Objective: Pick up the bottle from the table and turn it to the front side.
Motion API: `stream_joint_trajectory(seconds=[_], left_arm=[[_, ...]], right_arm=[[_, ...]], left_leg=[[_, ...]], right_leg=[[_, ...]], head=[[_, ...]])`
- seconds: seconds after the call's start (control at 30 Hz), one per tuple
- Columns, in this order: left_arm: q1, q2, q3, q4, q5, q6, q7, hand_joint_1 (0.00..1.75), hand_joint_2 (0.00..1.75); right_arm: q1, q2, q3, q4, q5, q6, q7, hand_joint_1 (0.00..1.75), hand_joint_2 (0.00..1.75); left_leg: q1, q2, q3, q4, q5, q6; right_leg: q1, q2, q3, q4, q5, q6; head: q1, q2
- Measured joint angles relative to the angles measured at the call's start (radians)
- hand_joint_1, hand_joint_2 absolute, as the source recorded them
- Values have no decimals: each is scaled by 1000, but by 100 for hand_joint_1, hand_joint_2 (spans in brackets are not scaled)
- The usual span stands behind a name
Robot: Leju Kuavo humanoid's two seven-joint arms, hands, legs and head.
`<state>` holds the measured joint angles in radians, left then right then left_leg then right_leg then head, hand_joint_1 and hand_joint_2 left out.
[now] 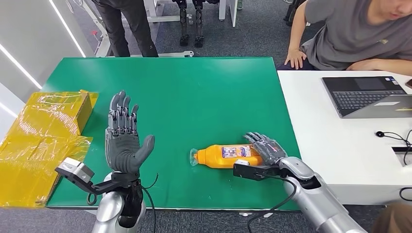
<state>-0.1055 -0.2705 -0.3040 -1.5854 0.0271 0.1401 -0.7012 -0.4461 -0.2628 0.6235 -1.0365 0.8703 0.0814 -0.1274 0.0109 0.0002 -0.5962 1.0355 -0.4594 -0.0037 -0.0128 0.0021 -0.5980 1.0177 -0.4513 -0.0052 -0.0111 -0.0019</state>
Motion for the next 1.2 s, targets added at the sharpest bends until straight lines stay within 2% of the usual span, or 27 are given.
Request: stream_joint_trajectory(seconds=[0.23, 0.47, 0.53, 0.7, 0.83, 1.0, 1.1, 1.2], left_arm=[[9, 1, 0, -11, -1, 6, 0, 0, 175], [19, 2, 0, -29, -6, 23, 0, 0, 175], [21, 3, 0, -33, -9, 28, 0, 0, 175], [32, 4, 0, -45, -22, 43, 0, 0, 175], [34, 4, 0, -47, -25, 61, 0, 0, 175], [33, 4, -3, -46, -25, 85, 0, 0, 175], [33, 4, -11, -44, -10, 73, 0, 0, 175], [32, 4, -16, -39, 26, 7, 0, 0, 175]], right_arm=[[-4, 8, 5, 24, -12, -56, -30, 175, 175], [0, 38, 5, 25, -21, -118, -44, 175, 175], [8, 48, 3, 19, -22, -166, -49, 175, 175], [50, 93, -43, -39, -75, -382, -76, 175, 175], [112, 141, -103, -115, -173, -560, -152, 175, 175], [196, 198, -156, -196, -350, -709, -309, 175, 175], [234, 230, -170, -219, -415, -762, -381, 175, 175], [261, 253, -173, -232, -427, -775, -432, 175, 175]], left_leg=[[0, 0, 0, 0, 0, 0], [0, 0, -1, 0, 0, 0], [0, -1, -1, 0, 0, 0], [0, -1, -3, 0, 0, 0], [0, -1, -4, 0, 0, 0], [0, -1, -4, -1, 0, 0], [0, -1, -4, -1, 0, 0], [0, -1, -4, -1, 0, 0]], right_leg=[[0, 0, 0, 0, 0, 0], [0, -1, -1, 0, 0, 0], [0, -1, -1, 0, 0, 0], [0, -1, -3, 0, 0, 0], [0, -1, -4, 0, -1, 0], [0, -1, -4, 0, -1, 1], [0, 0, -4, 0, -1, 1], [0, 0, -5, 0, -1, 1]], head=[[0, 0], [0, 0], [0, 0], [0, 0], [0, 0], [0, 0], [0, 0], [0, 0]])
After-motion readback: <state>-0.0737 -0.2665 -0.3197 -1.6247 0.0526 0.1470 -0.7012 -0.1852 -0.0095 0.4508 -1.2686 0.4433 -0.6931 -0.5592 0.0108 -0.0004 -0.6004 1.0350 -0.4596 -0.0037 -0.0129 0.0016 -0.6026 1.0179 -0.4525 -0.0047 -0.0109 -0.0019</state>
